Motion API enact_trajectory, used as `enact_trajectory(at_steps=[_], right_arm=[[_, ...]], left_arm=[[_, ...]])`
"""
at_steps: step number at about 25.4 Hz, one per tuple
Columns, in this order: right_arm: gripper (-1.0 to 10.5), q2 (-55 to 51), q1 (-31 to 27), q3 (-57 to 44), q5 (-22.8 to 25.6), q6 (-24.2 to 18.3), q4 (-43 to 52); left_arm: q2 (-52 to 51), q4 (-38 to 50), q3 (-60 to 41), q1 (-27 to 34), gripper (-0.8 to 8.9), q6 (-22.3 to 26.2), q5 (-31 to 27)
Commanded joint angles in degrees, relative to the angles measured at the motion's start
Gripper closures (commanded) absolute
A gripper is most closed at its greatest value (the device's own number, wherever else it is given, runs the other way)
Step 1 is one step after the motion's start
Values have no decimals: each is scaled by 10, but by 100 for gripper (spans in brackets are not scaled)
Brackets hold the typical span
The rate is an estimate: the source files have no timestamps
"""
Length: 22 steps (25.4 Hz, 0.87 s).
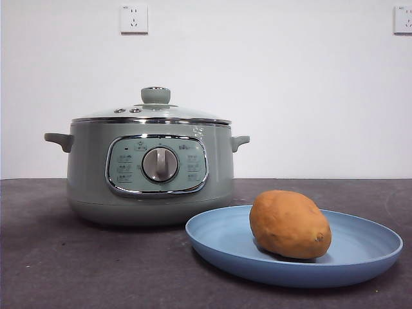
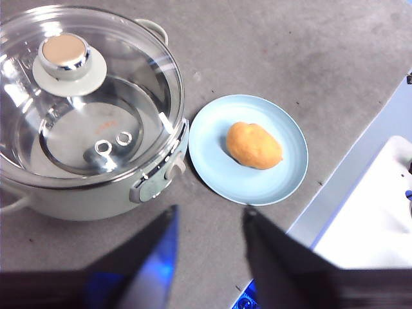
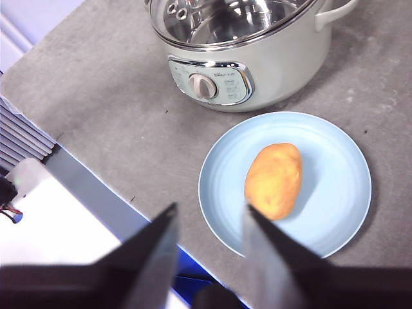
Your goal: Take the potato out from the steamer,put the potato on the plate,close the lid
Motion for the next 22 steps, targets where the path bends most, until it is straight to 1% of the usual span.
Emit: enact_trajectory(at_steps=[1, 18, 22], right_arm=[[946, 0, 0, 0, 2, 3, 3], [946, 0, 0, 0, 2, 3, 3], [946, 0, 0, 0, 2, 3, 3]], left_arm=[[1, -3, -3, -2, 817, -3, 1], [1, -2, -3, -2, 817, -3, -1], [-5, 7, -3, 5, 817, 11, -10]])
